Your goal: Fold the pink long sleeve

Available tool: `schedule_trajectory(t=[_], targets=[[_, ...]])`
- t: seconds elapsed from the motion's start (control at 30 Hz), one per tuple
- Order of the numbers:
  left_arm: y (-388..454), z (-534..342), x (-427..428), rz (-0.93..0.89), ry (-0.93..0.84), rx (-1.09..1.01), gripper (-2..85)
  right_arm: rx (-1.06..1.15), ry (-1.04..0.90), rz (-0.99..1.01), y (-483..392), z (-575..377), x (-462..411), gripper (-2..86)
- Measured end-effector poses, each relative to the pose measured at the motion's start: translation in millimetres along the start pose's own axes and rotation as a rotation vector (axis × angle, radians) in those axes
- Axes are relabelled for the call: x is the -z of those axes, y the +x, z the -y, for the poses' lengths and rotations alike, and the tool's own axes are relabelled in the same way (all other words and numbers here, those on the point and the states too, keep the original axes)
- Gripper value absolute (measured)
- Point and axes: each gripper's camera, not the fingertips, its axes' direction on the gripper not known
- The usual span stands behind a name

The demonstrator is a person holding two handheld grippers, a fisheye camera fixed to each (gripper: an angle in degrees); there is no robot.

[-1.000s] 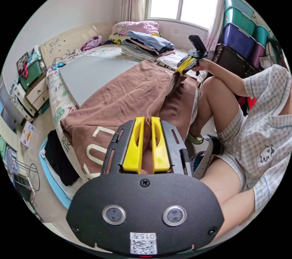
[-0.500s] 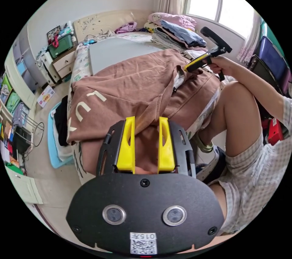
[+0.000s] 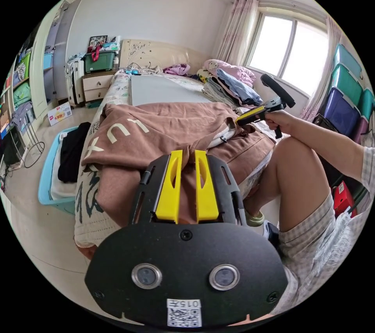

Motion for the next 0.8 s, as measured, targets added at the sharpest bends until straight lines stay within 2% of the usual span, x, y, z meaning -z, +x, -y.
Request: schedule_trajectory(t=[0.23,0.37,0.5,0.8], targets=[[-11.9,-1.5,2.7,-0.022,0.023,0.033,4.7,-0.053,0.039,0.07,25.7,-3.2,16.7,-0.7],[-13.1,-7.5,10.2,0.027,0.007,0.029,2.4,0.0,0.05,0.017,16.6,-17.1,32.7,-0.8],[-11.6,-10.5,18.2,0.034,0.003,0.017,3.8,0.02,0.086,-0.004,11.5,-41.9,55.6,-0.8],[17.8,2.4,1.9,0.133,-0.063,-0.109,8.4,-0.172,0.245,0.204,46.8,-109.5,118.3,-0.8]])
